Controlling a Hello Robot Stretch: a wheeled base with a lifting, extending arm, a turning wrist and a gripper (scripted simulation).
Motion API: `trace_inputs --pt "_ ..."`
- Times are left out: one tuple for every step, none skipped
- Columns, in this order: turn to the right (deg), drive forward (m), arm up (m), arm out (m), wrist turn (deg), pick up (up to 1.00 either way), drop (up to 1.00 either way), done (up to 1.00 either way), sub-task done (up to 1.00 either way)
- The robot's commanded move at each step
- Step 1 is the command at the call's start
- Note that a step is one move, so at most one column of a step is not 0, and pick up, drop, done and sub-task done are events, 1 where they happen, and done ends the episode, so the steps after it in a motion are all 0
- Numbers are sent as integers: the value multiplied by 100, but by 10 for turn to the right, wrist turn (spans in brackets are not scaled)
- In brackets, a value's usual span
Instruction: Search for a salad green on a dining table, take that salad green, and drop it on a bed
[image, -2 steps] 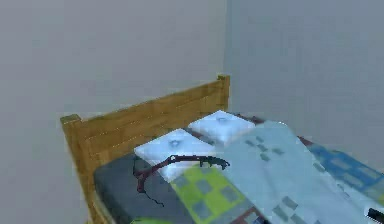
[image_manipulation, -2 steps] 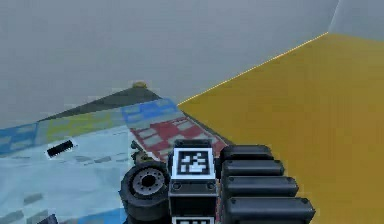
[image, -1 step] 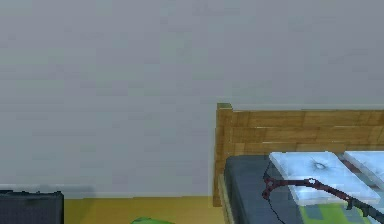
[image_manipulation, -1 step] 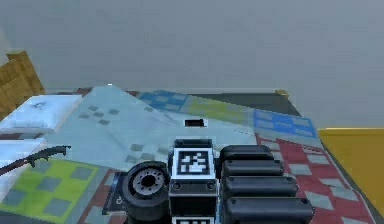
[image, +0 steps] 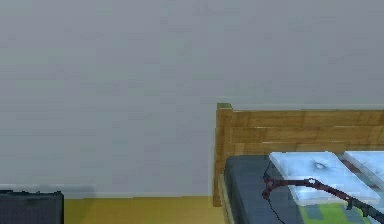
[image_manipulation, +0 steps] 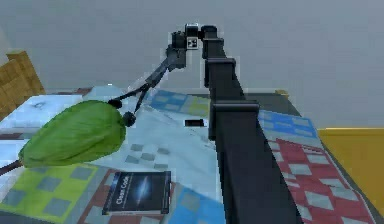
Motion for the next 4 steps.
trace_inputs --pt "0 0 0 0 450 0 0 0 0" --pt "0 0 0 0 450 0 0 0 0" --pt "0 0 0 0 390 0 0 0 0" --pt "0 0 -26 0 0 0 0 0 0"
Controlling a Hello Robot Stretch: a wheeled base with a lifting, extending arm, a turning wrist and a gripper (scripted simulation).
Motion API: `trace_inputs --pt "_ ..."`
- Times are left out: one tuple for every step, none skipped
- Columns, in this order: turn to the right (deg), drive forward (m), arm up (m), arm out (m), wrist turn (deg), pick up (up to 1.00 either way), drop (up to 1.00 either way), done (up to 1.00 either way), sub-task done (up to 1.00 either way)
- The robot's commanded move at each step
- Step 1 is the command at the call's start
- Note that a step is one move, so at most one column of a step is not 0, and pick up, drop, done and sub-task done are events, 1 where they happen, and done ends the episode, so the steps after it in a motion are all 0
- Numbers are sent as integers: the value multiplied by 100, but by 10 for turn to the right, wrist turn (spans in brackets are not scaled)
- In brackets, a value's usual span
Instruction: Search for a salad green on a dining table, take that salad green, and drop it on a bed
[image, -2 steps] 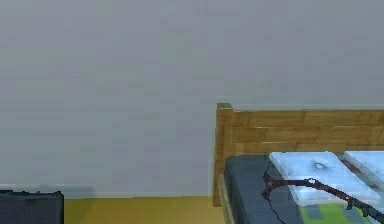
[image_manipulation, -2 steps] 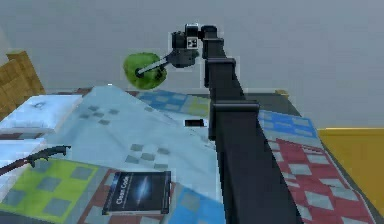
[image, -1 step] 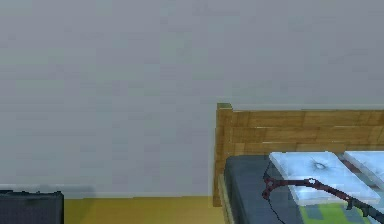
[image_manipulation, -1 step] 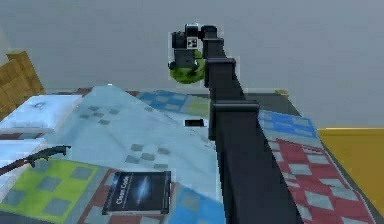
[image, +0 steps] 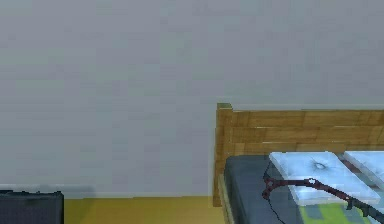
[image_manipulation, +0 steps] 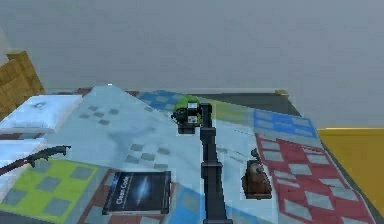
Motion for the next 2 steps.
trace_inputs --pt "0 0 -32 0 0 0 0 0 0" --pt "0 0 0 0 0 0 100 0 0"
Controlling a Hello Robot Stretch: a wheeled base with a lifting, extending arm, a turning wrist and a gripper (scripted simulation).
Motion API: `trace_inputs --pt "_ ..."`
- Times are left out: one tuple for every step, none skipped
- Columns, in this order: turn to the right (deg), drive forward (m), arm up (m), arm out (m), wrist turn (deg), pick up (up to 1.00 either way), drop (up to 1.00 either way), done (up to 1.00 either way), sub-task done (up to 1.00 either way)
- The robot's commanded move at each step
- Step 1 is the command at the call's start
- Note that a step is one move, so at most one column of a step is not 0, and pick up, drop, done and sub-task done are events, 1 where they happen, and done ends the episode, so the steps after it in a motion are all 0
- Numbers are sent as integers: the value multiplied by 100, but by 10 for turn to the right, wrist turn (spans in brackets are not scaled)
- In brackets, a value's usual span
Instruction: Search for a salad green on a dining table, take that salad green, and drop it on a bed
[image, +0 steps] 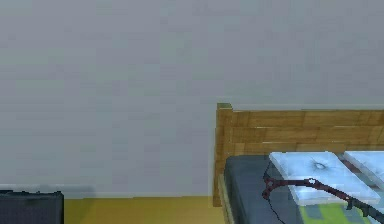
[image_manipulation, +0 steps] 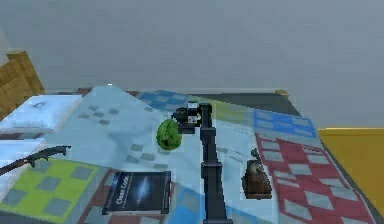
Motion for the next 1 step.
trace_inputs --pt "0 0 10 0 0 0 0 0 0"
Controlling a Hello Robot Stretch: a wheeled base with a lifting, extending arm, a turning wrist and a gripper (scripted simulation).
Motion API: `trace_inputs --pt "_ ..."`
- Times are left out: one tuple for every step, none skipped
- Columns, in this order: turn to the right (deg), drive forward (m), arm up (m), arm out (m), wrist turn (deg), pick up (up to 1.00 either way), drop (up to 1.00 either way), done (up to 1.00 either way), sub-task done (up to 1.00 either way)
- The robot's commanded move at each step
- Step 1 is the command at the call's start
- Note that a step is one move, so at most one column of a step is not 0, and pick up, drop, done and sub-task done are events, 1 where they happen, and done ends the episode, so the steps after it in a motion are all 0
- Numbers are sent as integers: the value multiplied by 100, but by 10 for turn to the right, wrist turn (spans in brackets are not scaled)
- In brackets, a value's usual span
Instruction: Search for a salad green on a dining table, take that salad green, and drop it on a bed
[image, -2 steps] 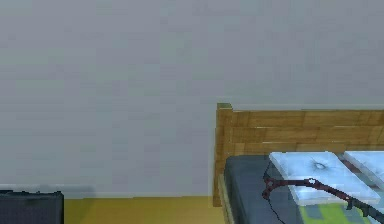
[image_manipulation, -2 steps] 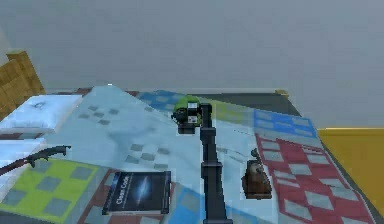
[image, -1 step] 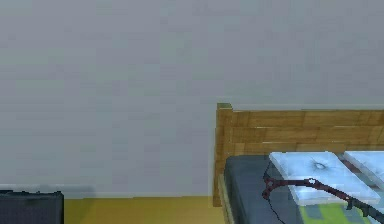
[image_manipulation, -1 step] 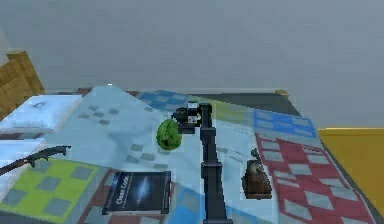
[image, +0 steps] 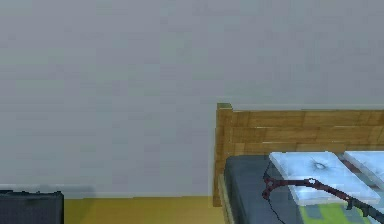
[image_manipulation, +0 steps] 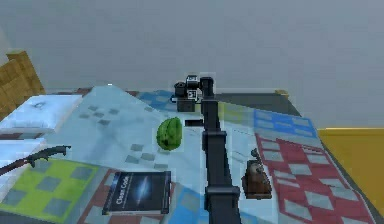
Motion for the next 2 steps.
trace_inputs --pt "0 0 0 -8 0 0 0 0 0" --pt "0 0 0 0 0 0 0 100 0"
